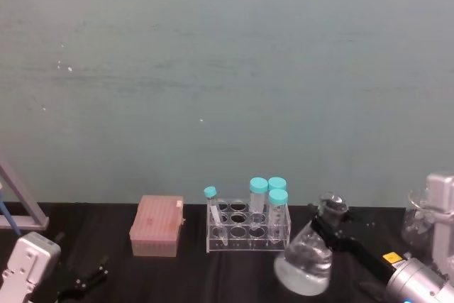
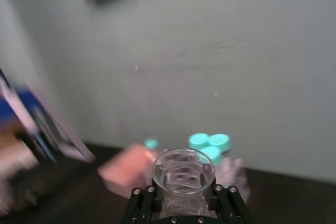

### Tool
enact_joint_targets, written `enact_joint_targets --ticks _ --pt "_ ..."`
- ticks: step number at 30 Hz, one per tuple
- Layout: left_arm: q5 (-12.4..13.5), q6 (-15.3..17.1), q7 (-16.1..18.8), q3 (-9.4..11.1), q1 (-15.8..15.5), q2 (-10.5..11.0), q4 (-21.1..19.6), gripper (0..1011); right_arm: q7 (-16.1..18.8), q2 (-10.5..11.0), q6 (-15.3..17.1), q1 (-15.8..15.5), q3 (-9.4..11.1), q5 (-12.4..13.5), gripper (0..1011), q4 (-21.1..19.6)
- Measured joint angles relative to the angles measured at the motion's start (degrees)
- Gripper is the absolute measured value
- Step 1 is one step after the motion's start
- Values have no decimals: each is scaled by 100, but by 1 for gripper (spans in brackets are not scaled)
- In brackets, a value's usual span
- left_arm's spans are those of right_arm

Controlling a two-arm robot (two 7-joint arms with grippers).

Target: Pick up the beaker with the right gripper, shake it three times, and then put it down.

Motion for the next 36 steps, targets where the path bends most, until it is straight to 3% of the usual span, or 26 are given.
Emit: enact_joint_targets --ticks 1,3,4,5,10,16,19,21,22,23,24,25,26,27,29,30,31,32,34,35,36 --pt "0 0 0 0 0 0 0 1000 0 0 0 0 0 0 450 0" --pt "0 0 0 0 0 0 0 1000 -6 -388 478 -119 313 902 450 -27" --pt "0 0 0 0 0 0 0 1000 -6 -388 478 -119 313 902 450 -27" --pt "0 0 0 0 0 0 0 1000 -47 -554 673 -165 445 1258 450 -40" --pt "0 0 0 0 0 0 0 1000 -275 -1009 1155 -266 794 2225 450 -50" --pt "0 0 0 0 0 0 0 1000 -466 -1253 1348 -319 987 2792 450 -50" --pt "0 0 0 0 0 0 0 1000 -515 -1267 1349 -327 1002 2881 451 -43" --pt "0 0 0 0 0 0 0 1000 -509 -1154 1275 -313 924 2759 450 -29" --pt "0 0 0 0 0 0 0 1000 -486 -1074 1220 -298 864 2645 450 -23" --pt "0 0 0 0 0 0 0 1000 -411 -872 1073 -255 720 2335 451 -11" --pt "0 0 0 0 0 0 0 1000 -411 -872 1073 -255 720 2335 450 -11" --pt "0 0 0 0 0 0 0 1000 -319 -616 864 -198 523 1895 450 -1" --pt "0 0 0 0 0 0 0 1000 -274 -451 736 -157 398 1641 450 1" --pt "0 0 0 0 0 0 0 1000 -196 -124 396 -79 141 1021 450 1" --pt "0 0 0 0 0 0 0 1000 -185 199 21 8 -117 340 450 0" --pt "0 0 0 0 0 0 0 1000 -229 482 -289 93 -349 -274 450 -11" --pt "0 0 0 0 0 0 0 1000 -229 482 -289 93 -349 -274 450 -11" --pt "0 0 0 0 0 0 0 1000 -321 727 -572 172 -546 -920 450 -30" --pt "0 0 0 0 0 0 0 1000 -430 932 -789 243 -709 -1513 450 -51" --pt "0 0 0 0 0 0 0 1000 -546 1120 -957 307 -856 -2066 450 -67" --pt "0 0 0 0 0 0 0 1000 -605 1201 -1023 336 -918 -2316 450 -81"
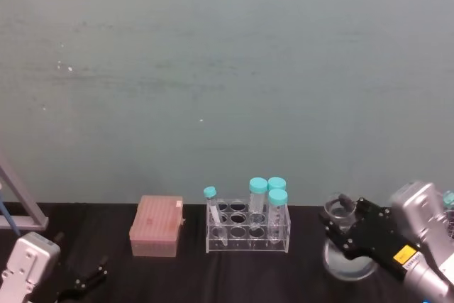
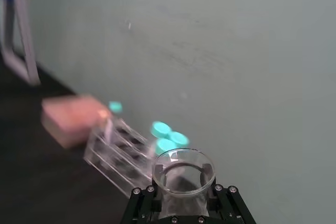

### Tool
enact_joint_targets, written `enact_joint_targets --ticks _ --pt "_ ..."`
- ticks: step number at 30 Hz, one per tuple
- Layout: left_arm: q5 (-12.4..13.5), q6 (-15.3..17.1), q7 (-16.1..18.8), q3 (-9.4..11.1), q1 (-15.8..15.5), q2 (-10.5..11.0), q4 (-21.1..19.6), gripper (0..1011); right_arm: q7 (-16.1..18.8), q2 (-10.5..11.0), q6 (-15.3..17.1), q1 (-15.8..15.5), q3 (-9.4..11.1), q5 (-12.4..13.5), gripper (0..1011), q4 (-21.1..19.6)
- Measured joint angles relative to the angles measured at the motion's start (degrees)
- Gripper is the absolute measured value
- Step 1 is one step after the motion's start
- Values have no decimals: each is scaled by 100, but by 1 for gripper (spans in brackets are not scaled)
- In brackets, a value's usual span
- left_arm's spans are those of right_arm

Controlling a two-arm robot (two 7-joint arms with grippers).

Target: Pick up the beaker with the right gripper, shake it three times, and then put it down.

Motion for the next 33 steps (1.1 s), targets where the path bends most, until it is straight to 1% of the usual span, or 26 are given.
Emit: enact_joint_targets --ticks 1,3,4,7,8,9,10,11,12,15,17,19,20,21,22,23,25,27,28,30,31,32,33 --pt "0 0 0 0 0 0 0 1000 -116 171 -112 60 -138 -499 450 -29" --pt "0 0 0 0 0 0 0 1000 -216 315 -186 109 -258 -979 450 -60" --pt "0 0 0 0 0 0 0 1000 -283 423 -214 150 -347 -1303 450 -85" --pt "0 0 0 0 0 0 0 1000 -363 544 -223 194 -446 -1732 450 -120" --pt "0 0 0 0 0 0 0 1000 -405 601 -224 217 -497 -1967 450 -137" --pt "0 0 0 0 0 0 0 1000 -439 639 -224 231 -535 -2142 450 -145" --pt "0 0 0 0 0 0 0 1000 -439 639 -224 231 -535 -2142 450 -145" --pt "0 -1 0 0 0 0 0 1000 -460 655 -224 235 -549 -2261 450 -147" --pt "0 0 0 0 0 0 0 1000 -464 658 -224 235 -550 -2294 450 -149" --pt "0 0 0 0 0 0 0 1000 -461 630 -254 222 -504 -2299 450 -148" --pt "0 0 0 0 0 0 0 1000 -411 548 -283 179 -402 -2112 451 -137" --pt "0 0 0 0 0 0 0 1000 -339 458 -293 135 -301 -1861 450 -120" --pt "0 0 0 0 0 0 0 1000 -225 312 -291 73 -144 -1457 450 -97" --pt "0 0 0 0 0 0 0 1000 -160 228 -281 37 -55 -1253 450 -89" --pt "0 0 0 0 0 0 0 1000 -91 134 -244 -2 38 -996 450 -80" --pt "0 0 0 1 0 0 0 1000 55 -80 -128 -83 239 -469 450 -61" --pt "0 0 0 0 0 0 0 1000 173 -286 20 -150 419 0 450 -45" --pt "0 0 0 0 0 0 0 1000 256 -465 167 -201 570 400 450 -33" --pt "0 0 0 0 0 0 0 1000 316 -607 314 -242 684 688 450 -23" --pt "0 0 0 0 0 0 0 1000 357 -751 473 -283 789 994 450 -18" --pt "0 0 0 0 0 0 0 1000 357 -751 473 -283 789 994 450 -18" --pt "0 0 0 0 0 0 0 1000 365 -812 552 -300 827 1137 450 -16" --pt "0 0 0 0 0 0 0 1000 366 -832 582 -304 838 1193 450 -13"
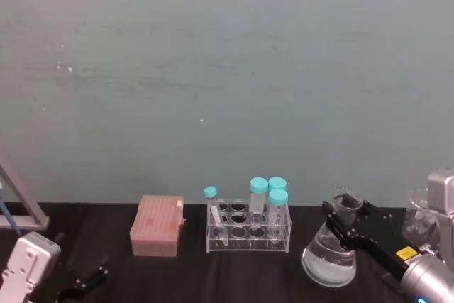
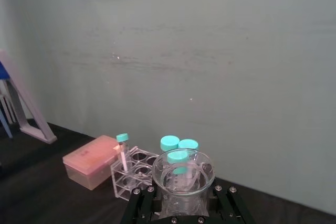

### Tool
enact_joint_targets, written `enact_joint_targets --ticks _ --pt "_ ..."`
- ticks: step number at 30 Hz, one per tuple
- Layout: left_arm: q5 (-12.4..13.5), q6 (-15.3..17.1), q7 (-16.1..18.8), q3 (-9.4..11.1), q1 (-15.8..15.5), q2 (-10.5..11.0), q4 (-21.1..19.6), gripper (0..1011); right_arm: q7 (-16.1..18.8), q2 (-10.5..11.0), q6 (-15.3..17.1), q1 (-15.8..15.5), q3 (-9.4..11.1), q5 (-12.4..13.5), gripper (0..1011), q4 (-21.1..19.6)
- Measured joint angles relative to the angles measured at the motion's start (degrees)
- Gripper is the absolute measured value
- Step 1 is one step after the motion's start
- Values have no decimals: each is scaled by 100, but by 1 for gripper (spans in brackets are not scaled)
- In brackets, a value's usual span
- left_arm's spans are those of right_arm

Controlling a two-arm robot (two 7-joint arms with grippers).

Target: Pick up the beaker with the right gripper, shake it three times, and then put it down.

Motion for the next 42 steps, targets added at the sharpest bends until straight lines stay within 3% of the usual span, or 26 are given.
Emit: enact_joint_targets --ticks 6,19,42 --pt "0 0 0 0 0 0 0 1000 -20 -49 164 -19 -27 222 450 12" --pt "0 0 0 0 0 0 0 1000 -148 54 323 14 -195 180 450 -51" --pt "0 0 0 0 0 0 0 1000 -131 46 296 16 -184 175 450 -42"
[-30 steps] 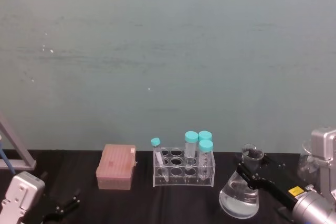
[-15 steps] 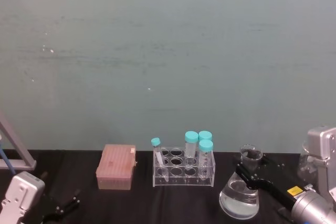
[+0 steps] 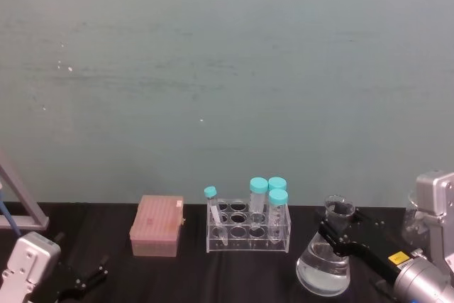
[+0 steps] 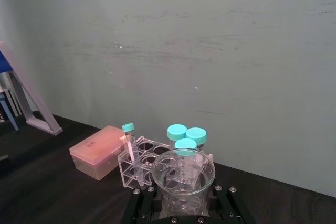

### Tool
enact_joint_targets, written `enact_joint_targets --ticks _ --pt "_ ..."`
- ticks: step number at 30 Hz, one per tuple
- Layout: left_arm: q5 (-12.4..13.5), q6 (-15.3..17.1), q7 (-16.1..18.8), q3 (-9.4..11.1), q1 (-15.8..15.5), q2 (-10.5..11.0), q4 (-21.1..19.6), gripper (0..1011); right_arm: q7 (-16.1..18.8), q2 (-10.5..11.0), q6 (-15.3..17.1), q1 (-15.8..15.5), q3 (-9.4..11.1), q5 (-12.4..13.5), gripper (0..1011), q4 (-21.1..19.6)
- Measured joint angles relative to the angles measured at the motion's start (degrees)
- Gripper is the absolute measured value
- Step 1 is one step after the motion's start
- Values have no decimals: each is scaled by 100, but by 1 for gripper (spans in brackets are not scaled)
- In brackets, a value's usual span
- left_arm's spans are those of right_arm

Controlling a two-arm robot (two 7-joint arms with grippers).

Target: Pick up the beaker with the right gripper, shake it three times, and then put it down.

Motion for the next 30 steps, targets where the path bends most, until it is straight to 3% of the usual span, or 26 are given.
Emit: enact_joint_targets --ticks 30 --pt "0 0 0 0 0 0 0 1000 9 0 -11 0 1 1 450 4"
